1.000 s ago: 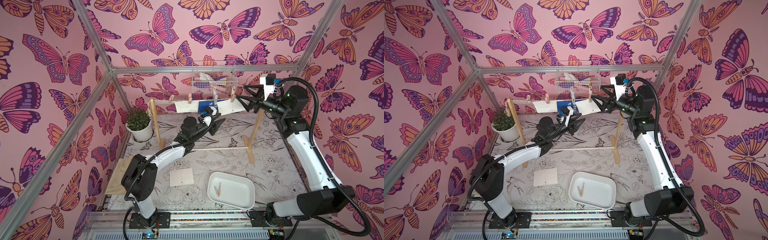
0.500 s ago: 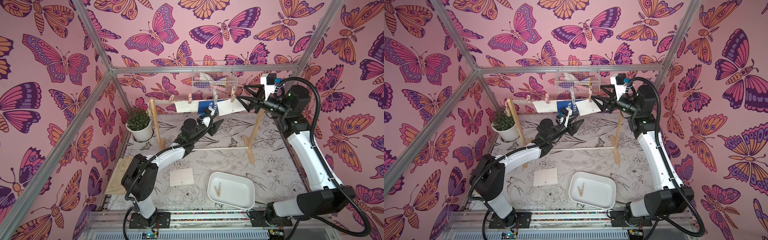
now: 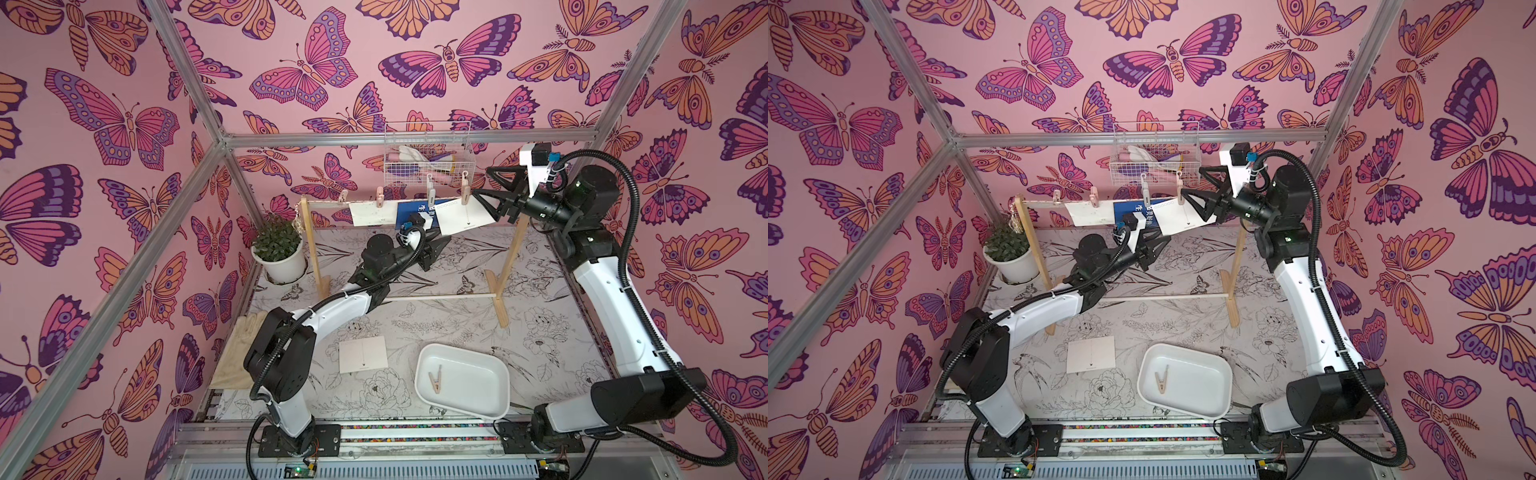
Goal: Remove the postcards from the strings
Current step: Pinch the postcard on the clothesline.
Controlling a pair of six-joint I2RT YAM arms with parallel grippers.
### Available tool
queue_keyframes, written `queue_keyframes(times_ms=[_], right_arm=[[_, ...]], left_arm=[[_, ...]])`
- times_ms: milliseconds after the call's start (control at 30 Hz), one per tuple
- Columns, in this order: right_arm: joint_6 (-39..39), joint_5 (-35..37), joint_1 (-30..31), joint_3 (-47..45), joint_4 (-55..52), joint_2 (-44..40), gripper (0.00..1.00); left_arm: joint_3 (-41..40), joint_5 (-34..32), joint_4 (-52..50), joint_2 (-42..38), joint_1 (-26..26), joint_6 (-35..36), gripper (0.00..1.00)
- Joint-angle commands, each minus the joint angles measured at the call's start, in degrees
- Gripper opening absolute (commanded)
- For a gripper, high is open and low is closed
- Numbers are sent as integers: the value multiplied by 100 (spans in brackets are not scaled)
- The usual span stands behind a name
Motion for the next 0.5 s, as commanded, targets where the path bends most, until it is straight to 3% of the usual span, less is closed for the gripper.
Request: queue_keyframes(times_ms=[0, 467], right_arm=[[-224, -200, -41, 331, -328, 169, 83], [-987, -568, -27, 1377, -1856, 881, 83]], left_arm=[[114, 191, 296, 78, -31, -76, 32], [24, 76, 435, 90, -39, -131, 8]])
